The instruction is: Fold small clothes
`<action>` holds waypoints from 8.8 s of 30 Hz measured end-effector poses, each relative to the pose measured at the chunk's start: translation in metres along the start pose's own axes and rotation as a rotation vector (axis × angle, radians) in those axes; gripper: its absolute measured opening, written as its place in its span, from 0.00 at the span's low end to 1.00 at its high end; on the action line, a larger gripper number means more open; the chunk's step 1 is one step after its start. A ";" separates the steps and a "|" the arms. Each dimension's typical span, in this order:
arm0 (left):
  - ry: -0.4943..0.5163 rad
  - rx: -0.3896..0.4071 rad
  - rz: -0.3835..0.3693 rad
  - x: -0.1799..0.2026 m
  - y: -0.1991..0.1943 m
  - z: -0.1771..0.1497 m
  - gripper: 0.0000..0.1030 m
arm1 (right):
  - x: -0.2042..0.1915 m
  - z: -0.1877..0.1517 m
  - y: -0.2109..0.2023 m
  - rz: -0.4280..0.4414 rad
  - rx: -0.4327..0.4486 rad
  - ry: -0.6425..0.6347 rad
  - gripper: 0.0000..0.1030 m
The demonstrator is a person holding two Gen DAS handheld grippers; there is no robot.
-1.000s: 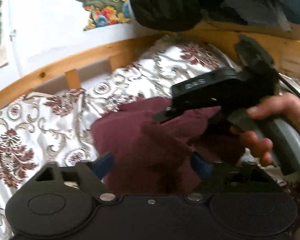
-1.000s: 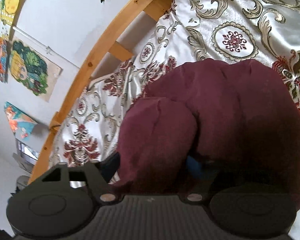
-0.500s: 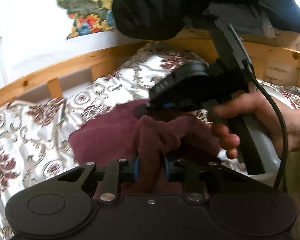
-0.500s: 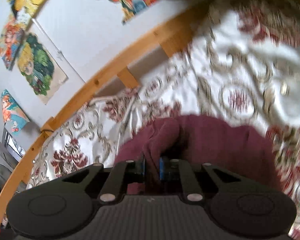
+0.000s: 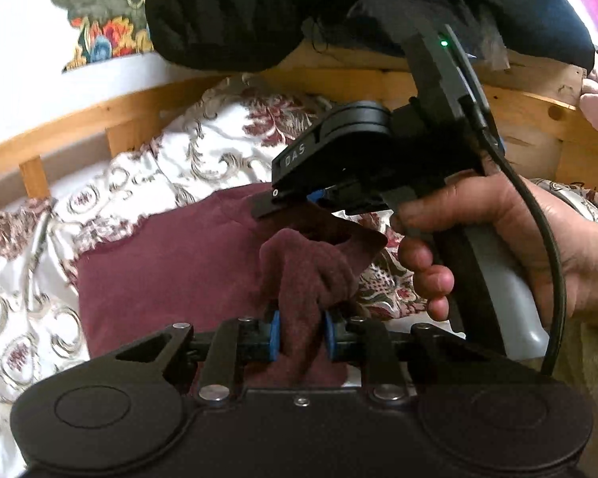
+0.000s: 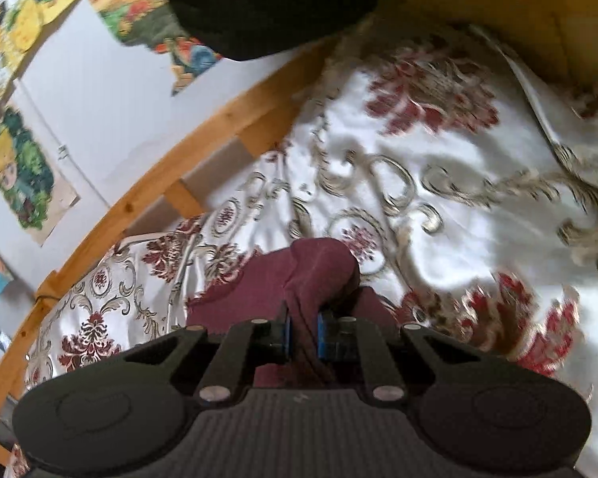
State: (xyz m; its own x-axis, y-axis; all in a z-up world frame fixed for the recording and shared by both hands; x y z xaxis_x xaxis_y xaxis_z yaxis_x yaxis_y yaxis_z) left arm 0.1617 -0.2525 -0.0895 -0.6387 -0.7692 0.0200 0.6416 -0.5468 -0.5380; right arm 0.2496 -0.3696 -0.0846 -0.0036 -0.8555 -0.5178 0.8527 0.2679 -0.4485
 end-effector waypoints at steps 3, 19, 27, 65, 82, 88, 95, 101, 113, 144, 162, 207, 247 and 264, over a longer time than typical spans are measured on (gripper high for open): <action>-0.045 -0.021 -0.016 -0.004 0.001 -0.002 0.27 | 0.005 -0.002 0.002 -0.004 -0.009 0.006 0.13; -0.380 0.074 0.058 -0.074 -0.066 -0.007 0.99 | 0.006 -0.009 0.001 -0.042 -0.049 -0.025 0.69; -0.546 -0.017 0.110 -0.115 -0.051 -0.031 0.99 | 0.003 -0.034 -0.022 -0.082 -0.208 -0.055 0.99; -0.748 -0.167 0.068 -0.146 -0.026 -0.085 1.00 | -0.053 -0.028 0.008 0.011 0.022 -0.432 0.11; -0.752 -0.165 0.072 -0.144 -0.028 -0.084 1.00 | 0.055 -0.014 0.016 -0.012 -0.033 0.225 0.73; -0.762 -0.166 0.066 -0.145 -0.027 -0.085 1.00 | 0.057 -0.031 0.033 -0.015 -0.137 0.243 0.75; -0.768 -0.158 0.072 -0.144 -0.027 -0.084 1.00 | 0.046 -0.039 0.038 -0.006 -0.159 0.152 0.91; -0.772 -0.157 0.069 -0.144 -0.027 -0.084 1.00 | 0.027 -0.044 0.043 -0.043 -0.210 -0.011 0.98; -0.778 -0.157 0.064 -0.145 -0.026 -0.085 1.00 | 0.023 -0.047 0.043 -0.070 -0.221 -0.061 0.98; -0.789 -0.156 0.054 -0.146 -0.026 -0.085 1.00 | 0.062 -0.037 0.031 0.011 -0.135 0.313 0.64; -0.876 -0.076 -0.083 -0.160 -0.006 -0.068 0.80 | 0.004 -0.035 0.034 -0.100 -0.129 -0.175 0.38; -0.468 0.438 0.110 -0.191 -0.073 0.013 0.39 | -0.125 0.013 0.011 0.096 0.416 -0.544 0.22; -0.855 0.150 0.252 -0.236 -0.052 -0.039 0.99 | -0.074 -0.015 0.046 -0.094 0.180 -0.389 0.99; -0.688 0.187 0.292 -0.177 -0.148 -0.024 0.99 | -0.111 -0.042 -0.070 -0.061 0.305 -0.474 1.00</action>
State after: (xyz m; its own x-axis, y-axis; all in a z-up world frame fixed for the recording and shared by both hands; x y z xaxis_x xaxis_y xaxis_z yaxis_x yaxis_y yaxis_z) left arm 0.1690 -0.0274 -0.0338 -0.0640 -0.8901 0.4513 0.8438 -0.2898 -0.4518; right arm 0.1679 -0.2747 -0.0262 0.1177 -0.9897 -0.0820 0.9709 0.1320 -0.2000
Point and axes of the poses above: each gripper's, at about its wrist camera, not at the fingertips, and y roughly the way its jaws point, x to its right, z to its top, the point moved 5 cm from there along y, roughly the way its jaws point, and after that the axes turned 6 degrees about -y, right-handed, at the moved point
